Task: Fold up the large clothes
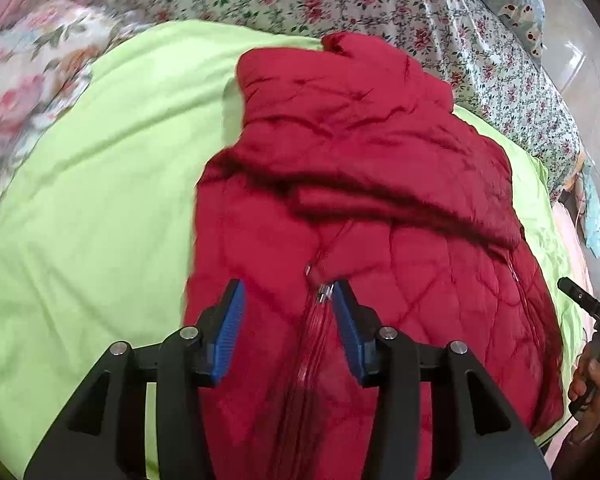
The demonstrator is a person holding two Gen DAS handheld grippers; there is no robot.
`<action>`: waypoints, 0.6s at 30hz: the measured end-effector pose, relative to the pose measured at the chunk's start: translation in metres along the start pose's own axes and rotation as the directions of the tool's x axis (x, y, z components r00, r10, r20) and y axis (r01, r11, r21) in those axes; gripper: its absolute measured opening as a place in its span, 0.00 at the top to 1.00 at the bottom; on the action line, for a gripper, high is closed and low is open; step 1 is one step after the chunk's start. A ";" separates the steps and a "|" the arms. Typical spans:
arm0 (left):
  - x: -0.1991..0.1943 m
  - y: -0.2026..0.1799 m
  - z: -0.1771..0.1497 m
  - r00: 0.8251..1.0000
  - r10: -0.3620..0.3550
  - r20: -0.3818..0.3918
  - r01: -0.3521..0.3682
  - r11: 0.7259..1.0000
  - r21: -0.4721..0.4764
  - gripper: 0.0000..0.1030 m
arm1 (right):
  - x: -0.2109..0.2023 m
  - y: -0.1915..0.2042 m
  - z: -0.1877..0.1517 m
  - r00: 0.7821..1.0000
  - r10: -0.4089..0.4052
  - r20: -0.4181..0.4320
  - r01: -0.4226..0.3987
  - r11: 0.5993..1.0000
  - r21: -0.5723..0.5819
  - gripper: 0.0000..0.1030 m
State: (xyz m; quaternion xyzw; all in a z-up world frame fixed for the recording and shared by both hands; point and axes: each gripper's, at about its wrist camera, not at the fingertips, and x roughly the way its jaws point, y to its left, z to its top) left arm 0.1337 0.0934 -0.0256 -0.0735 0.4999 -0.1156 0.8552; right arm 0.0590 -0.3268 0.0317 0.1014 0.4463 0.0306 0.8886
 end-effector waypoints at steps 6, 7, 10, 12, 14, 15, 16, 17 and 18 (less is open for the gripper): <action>-0.014 0.013 -0.023 1.000 0.005 -0.008 -0.005 0.999 -0.033 0.58 | -0.013 -0.010 -0.025 0.999 -0.034 -0.026 0.035 0.999 0.014 0.39; -0.016 0.015 -0.027 1.000 0.007 -0.009 -0.007 0.999 -0.035 0.58 | -0.014 -0.012 -0.029 0.999 -0.034 -0.030 0.035 0.999 0.021 0.39; -0.023 0.018 -0.039 1.000 0.013 -0.006 -0.013 0.999 -0.032 0.58 | -0.020 -0.015 -0.040 0.999 -0.040 -0.037 0.042 0.999 0.035 0.38; -0.028 0.020 -0.047 1.000 0.016 -0.005 -0.016 0.999 -0.034 0.58 | -0.026 -0.015 -0.049 0.997 -0.061 -0.037 0.062 0.997 0.035 0.37; -0.032 0.023 -0.054 1.000 0.013 -0.006 -0.014 0.999 -0.038 0.58 | -0.031 -0.016 -0.055 0.996 -0.082 -0.036 0.083 0.996 0.027 0.36; -0.035 0.024 -0.058 1.000 0.013 -0.007 -0.013 0.999 -0.041 0.57 | -0.033 -0.016 -0.058 0.996 -0.086 -0.038 0.087 0.996 0.027 0.35; -0.037 0.025 -0.060 1.000 0.012 -0.007 -0.013 0.999 -0.043 0.57 | -0.036 -0.017 -0.061 0.995 -0.087 -0.042 0.088 0.996 0.029 0.34; -0.039 0.026 -0.063 1.000 0.012 -0.006 -0.012 0.999 -0.048 0.53 | -0.037 -0.018 -0.063 0.995 -0.088 -0.047 0.090 0.995 0.032 0.34; -0.042 0.027 -0.066 1.000 0.013 -0.003 -0.013 0.998 -0.056 0.51 | -0.039 -0.018 -0.066 0.994 -0.092 -0.053 0.094 0.995 0.033 0.34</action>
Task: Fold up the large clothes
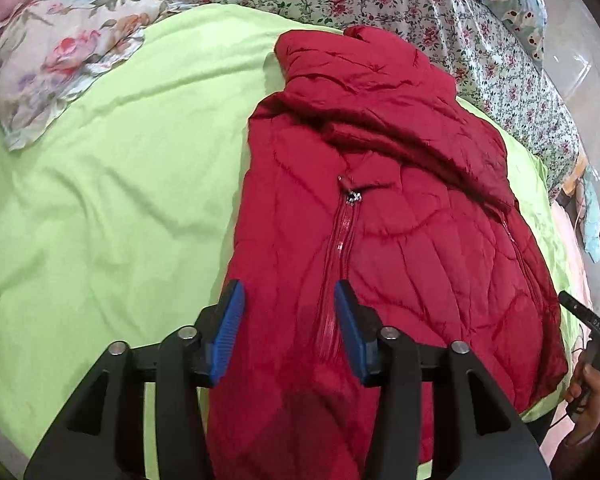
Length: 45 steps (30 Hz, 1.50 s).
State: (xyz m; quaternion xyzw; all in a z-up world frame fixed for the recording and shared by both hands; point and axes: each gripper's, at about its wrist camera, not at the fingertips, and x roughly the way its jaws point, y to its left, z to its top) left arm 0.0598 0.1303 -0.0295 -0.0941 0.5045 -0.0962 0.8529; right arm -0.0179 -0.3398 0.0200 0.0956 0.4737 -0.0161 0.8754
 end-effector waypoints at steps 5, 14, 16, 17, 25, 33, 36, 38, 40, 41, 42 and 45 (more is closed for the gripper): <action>-0.005 0.004 -0.015 1.000 0.000 0.000 0.000 1.000 -0.027 0.47 | -0.001 0.004 -0.017 0.999 -0.033 -0.036 0.033 0.999 -0.004 0.29; -0.014 0.003 -0.029 1.000 -0.002 -0.014 0.001 1.000 -0.016 0.42 | -0.001 0.000 -0.042 0.993 -0.043 -0.112 0.043 0.999 -0.011 0.28; -0.015 0.005 -0.032 1.000 0.000 -0.019 0.000 1.000 -0.007 0.42 | -0.007 -0.007 -0.046 0.993 -0.048 -0.112 0.048 0.999 -0.003 0.28; -0.015 0.005 -0.034 1.000 0.002 -0.022 -0.002 1.000 -0.003 0.41 | -0.009 -0.011 -0.049 0.992 -0.052 -0.113 0.053 0.999 0.000 0.28; -0.012 0.008 -0.054 0.998 -0.005 -0.064 0.005 1.000 0.001 0.37 | -0.016 -0.019 -0.059 0.992 -0.063 -0.112 0.064 0.998 -0.002 0.31; -0.009 0.009 -0.065 0.996 -0.015 -0.087 0.016 1.000 0.011 0.37 | -0.007 -0.005 -0.062 0.989 -0.003 -0.146 -0.003 0.999 -0.040 0.40; -0.009 0.005 -0.069 0.995 -0.025 -0.093 0.028 0.999 0.032 0.37 | -0.008 -0.005 -0.063 0.988 0.015 -0.155 -0.021 0.999 -0.034 0.45; -0.008 0.003 -0.071 0.995 -0.027 -0.094 0.032 0.998 0.046 0.37 | -0.007 -0.005 -0.063 0.987 0.021 -0.158 -0.026 0.999 -0.032 0.45; -0.008 0.000 -0.072 0.995 -0.026 -0.093 0.032 0.998 0.060 0.37 | -0.005 -0.007 -0.063 0.986 0.034 -0.162 -0.037 0.999 -0.020 0.43; -0.008 -0.001 -0.073 0.995 -0.033 -0.096 0.040 0.997 0.068 0.37 | -0.004 -0.007 -0.064 0.986 0.039 -0.161 -0.042 0.999 -0.017 0.43; -0.008 -0.002 -0.073 0.995 -0.034 -0.096 0.041 0.996 0.073 0.37 | -0.003 -0.005 -0.064 0.986 0.038 -0.163 -0.042 0.999 -0.020 0.43; -0.008 -0.004 -0.075 0.993 -0.058 -0.103 0.068 0.994 0.088 0.53 | -0.002 -0.002 -0.065 0.985 0.046 -0.168 -0.052 0.998 -0.032 0.46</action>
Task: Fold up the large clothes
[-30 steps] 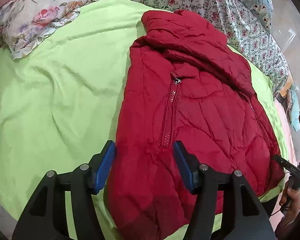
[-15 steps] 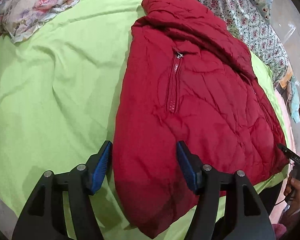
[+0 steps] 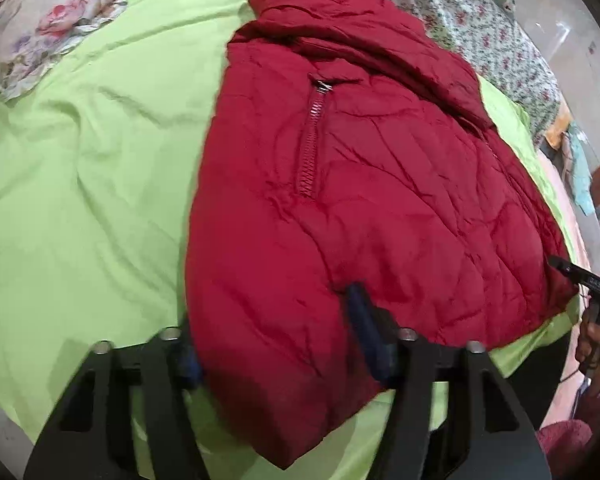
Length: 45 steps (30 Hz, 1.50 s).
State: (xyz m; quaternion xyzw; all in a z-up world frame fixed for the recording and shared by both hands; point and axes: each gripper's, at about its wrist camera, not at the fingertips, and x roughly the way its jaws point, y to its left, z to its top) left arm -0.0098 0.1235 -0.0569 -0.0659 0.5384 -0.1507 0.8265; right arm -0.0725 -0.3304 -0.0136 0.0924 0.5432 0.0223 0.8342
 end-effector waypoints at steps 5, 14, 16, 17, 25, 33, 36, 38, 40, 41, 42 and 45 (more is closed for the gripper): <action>-0.001 -0.006 -0.002 1.000 -0.030 0.005 0.030 0.999 0.014 0.77 | 0.000 0.002 -0.002 0.999 0.053 0.001 -0.053 0.999 -0.011 0.67; -0.022 -0.008 -0.002 0.998 -0.057 0.040 0.055 0.998 0.037 0.83 | -0.017 -0.005 -0.010 0.981 0.191 0.039 -0.191 0.981 0.014 0.79; -0.032 -0.010 -0.001 0.996 -0.073 0.059 0.070 0.996 0.049 0.84 | -0.021 -0.005 -0.012 0.975 0.216 0.051 -0.216 0.976 0.011 0.81; -0.037 -0.011 0.001 0.994 -0.082 0.072 0.078 0.995 0.055 0.84 | -0.024 -0.005 -0.013 0.971 0.230 0.060 -0.231 0.973 0.009 0.81; -0.088 -0.011 0.042 0.955 -0.145 0.257 0.134 0.989 0.059 0.85 | -0.055 -0.014 0.010 0.900 0.376 0.222 -0.389 0.921 0.013 0.84; -0.095 -0.013 0.091 0.920 -0.108 0.376 0.101 0.994 0.037 0.85 | -0.067 -0.015 0.052 0.862 0.345 0.370 -0.374 0.928 0.005 0.84; -0.091 -0.012 0.109 0.917 -0.088 0.390 0.089 0.996 0.017 0.85 | -0.067 -0.017 0.066 0.850 0.335 0.406 -0.366 0.931 0.000 0.84; -0.088 -0.013 0.121 0.914 -0.074 0.399 0.080 0.997 0.003 0.85 | -0.064 -0.016 0.078 0.845 0.321 0.428 -0.354 0.935 -0.002 0.84; -0.085 -0.014 0.131 0.911 -0.060 0.409 0.068 0.998 -0.005 0.85 | -0.061 -0.015 0.089 0.847 0.296 0.441 -0.331 0.944 0.001 0.84; -0.085 -0.016 0.132 0.910 -0.055 0.412 0.065 0.998 -0.009 0.85 | -0.060 -0.016 0.093 0.848 0.289 0.444 -0.324 0.946 0.004 0.84; -0.083 -0.016 0.137 0.908 -0.051 0.415 0.063 0.998 -0.015 0.85 | -0.057 -0.016 0.098 0.849 0.282 0.447 -0.320 0.947 0.010 0.84; -0.074 -0.015 0.152 0.907 -0.033 0.420 0.054 0.998 -0.040 0.85 | -0.052 -0.014 0.111 0.848 0.260 0.462 -0.299 0.954 0.013 0.84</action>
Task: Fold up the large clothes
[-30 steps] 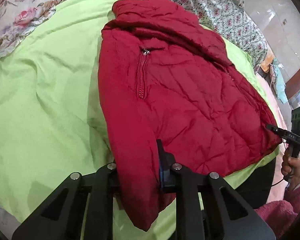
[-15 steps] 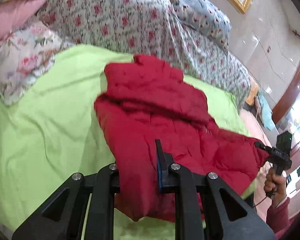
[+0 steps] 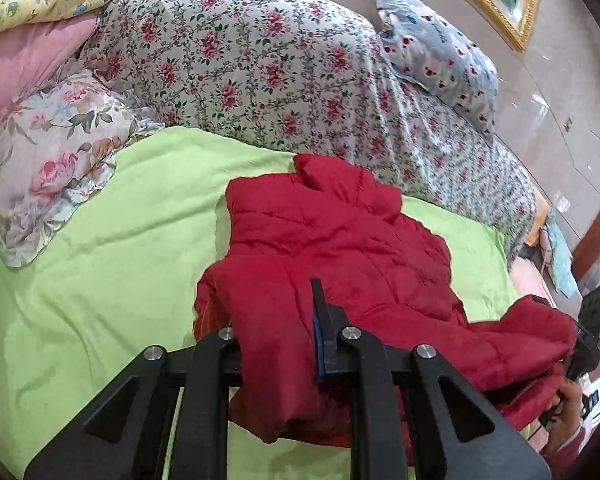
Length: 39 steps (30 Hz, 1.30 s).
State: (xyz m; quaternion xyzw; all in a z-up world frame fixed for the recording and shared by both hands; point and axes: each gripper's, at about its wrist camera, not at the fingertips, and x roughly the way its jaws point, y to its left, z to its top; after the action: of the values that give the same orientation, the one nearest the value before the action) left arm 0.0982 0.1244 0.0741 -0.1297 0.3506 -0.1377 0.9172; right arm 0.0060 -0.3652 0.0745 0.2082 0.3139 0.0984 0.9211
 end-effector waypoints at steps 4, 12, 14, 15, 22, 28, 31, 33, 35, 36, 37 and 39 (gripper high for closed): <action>0.024 0.002 0.015 1.000 0.028 -0.011 -0.029 0.999 -0.034 0.85 | 0.020 -0.002 0.015 0.999 -0.020 0.029 0.020 1.000 0.002 0.84; 0.066 0.004 0.041 0.997 0.066 -0.033 -0.068 0.995 -0.071 0.84 | 0.070 -0.006 0.041 0.997 -0.066 0.049 0.067 0.998 -0.003 0.83; 0.076 0.004 0.047 0.996 0.075 -0.040 -0.077 0.995 -0.069 0.84 | 0.082 -0.008 0.046 0.996 -0.079 0.048 0.079 0.997 -0.001 0.83; 0.081 0.004 0.049 0.996 0.079 -0.043 -0.082 0.994 -0.069 0.84 | 0.087 -0.009 0.049 0.995 -0.085 0.048 0.085 0.996 0.001 0.83; 0.115 0.007 0.071 0.993 0.106 -0.054 -0.111 0.990 -0.083 0.82 | 0.117 -0.020 0.063 0.990 -0.127 0.054 0.126 0.992 0.022 0.83; 0.154 0.017 0.096 0.990 0.116 -0.084 -0.126 0.984 -0.129 0.81 | 0.146 -0.042 0.080 0.984 -0.172 0.053 0.167 0.983 0.082 0.82; 0.177 0.020 0.104 0.986 0.132 -0.104 -0.145 0.980 -0.133 0.81 | 0.165 -0.055 0.086 0.982 -0.183 0.038 0.178 0.977 0.121 0.82; 0.194 0.022 0.107 0.982 0.147 -0.115 -0.162 0.979 -0.128 0.80 | 0.177 -0.060 0.089 0.980 -0.196 0.030 0.191 0.973 0.126 0.82; 0.209 0.027 0.108 0.979 0.157 -0.127 -0.174 0.975 -0.136 0.80 | 0.190 -0.065 0.091 0.977 -0.213 0.024 0.209 0.970 0.121 0.82; 0.215 0.030 0.108 0.978 0.158 -0.132 -0.177 0.974 -0.143 0.79 | 0.196 -0.066 0.091 0.975 -0.219 0.021 0.215 0.969 0.117 0.82; 0.223 0.033 0.108 0.977 0.161 -0.138 -0.182 0.972 -0.150 0.79 | 0.202 -0.069 0.091 0.974 -0.226 0.016 0.223 0.968 0.117 0.82; 0.237 0.037 0.109 0.975 0.169 -0.146 -0.192 0.969 -0.155 0.79 | 0.214 -0.075 0.090 0.971 -0.240 0.007 0.238 0.965 0.115 0.82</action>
State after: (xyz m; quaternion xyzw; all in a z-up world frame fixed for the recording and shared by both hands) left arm 0.3472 0.0925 -0.0035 -0.1648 0.4309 -0.0317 0.8866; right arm 0.2336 -0.3941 -0.0090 0.2217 0.3320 -0.0335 0.9163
